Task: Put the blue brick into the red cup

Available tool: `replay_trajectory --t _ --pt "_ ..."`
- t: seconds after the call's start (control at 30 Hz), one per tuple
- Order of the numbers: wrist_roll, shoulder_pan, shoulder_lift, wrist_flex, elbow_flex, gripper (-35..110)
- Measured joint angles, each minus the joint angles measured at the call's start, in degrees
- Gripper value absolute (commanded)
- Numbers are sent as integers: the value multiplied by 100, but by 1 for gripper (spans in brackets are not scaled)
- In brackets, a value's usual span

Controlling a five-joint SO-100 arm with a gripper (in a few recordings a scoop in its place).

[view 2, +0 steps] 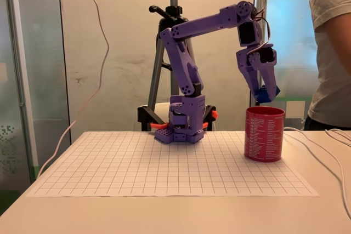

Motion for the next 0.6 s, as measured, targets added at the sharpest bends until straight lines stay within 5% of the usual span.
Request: replay_trajectory --t 0.17,0.37,0.6 --pt "-53 132 18 -70 9 1" --pt "-105 237 18 -88 26 26" --pt "-237 308 132 -88 26 27"
